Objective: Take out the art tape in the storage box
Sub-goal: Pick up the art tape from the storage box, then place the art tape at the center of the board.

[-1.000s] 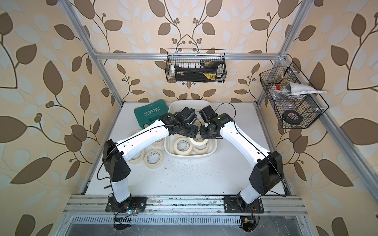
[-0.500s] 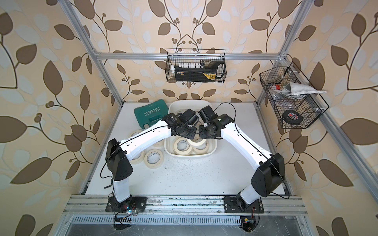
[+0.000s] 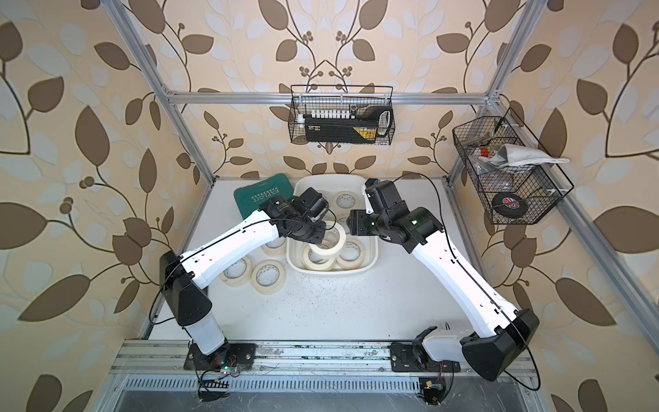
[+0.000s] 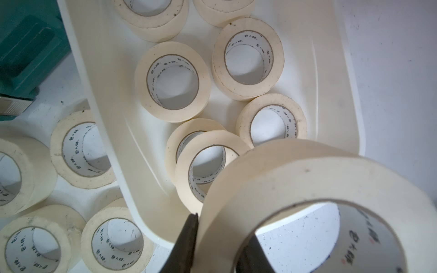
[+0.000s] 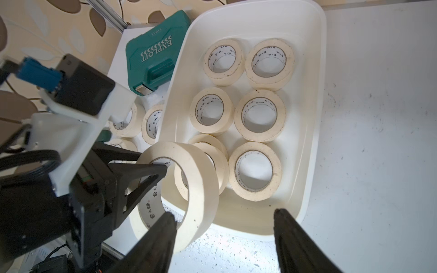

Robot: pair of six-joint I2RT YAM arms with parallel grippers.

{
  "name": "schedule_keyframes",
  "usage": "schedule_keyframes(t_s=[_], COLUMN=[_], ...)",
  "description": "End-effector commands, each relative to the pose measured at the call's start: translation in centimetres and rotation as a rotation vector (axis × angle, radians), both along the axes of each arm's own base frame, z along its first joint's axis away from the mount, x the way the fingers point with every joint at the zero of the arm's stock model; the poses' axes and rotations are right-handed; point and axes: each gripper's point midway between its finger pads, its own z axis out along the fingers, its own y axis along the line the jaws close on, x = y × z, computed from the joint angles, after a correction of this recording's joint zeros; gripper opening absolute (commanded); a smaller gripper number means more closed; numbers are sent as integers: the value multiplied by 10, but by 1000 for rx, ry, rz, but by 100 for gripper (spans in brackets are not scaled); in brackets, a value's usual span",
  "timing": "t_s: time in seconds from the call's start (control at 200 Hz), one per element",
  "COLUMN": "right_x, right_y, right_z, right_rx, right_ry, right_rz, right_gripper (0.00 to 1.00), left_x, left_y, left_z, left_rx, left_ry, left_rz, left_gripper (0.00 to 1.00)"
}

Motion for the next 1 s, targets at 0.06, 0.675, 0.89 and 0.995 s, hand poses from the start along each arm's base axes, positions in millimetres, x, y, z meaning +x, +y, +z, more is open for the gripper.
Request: schedule_keyframes(t_s=[0.06, 0.675, 0.89, 0.995], right_x=[4, 20, 21, 22], right_y=[0, -10, -10, -9], right_z=[-6, -40, -49, -52], right_rx=[-5, -12, -15, -13], right_ry=[-1, 94, 116, 127], right_rz=[11, -15, -17, -15], right_gripper=[69, 70, 70, 69], left_x=[-33, -142, -162, -164], left_y=[18, 48, 53, 56], left_z=[14, -63, -94, -109], left_rx=[-68, -64, -11, 7], left_ry=[56, 356, 407, 418], left_rz=[12, -80, -83, -62], left_gripper=[3, 0, 0, 0])
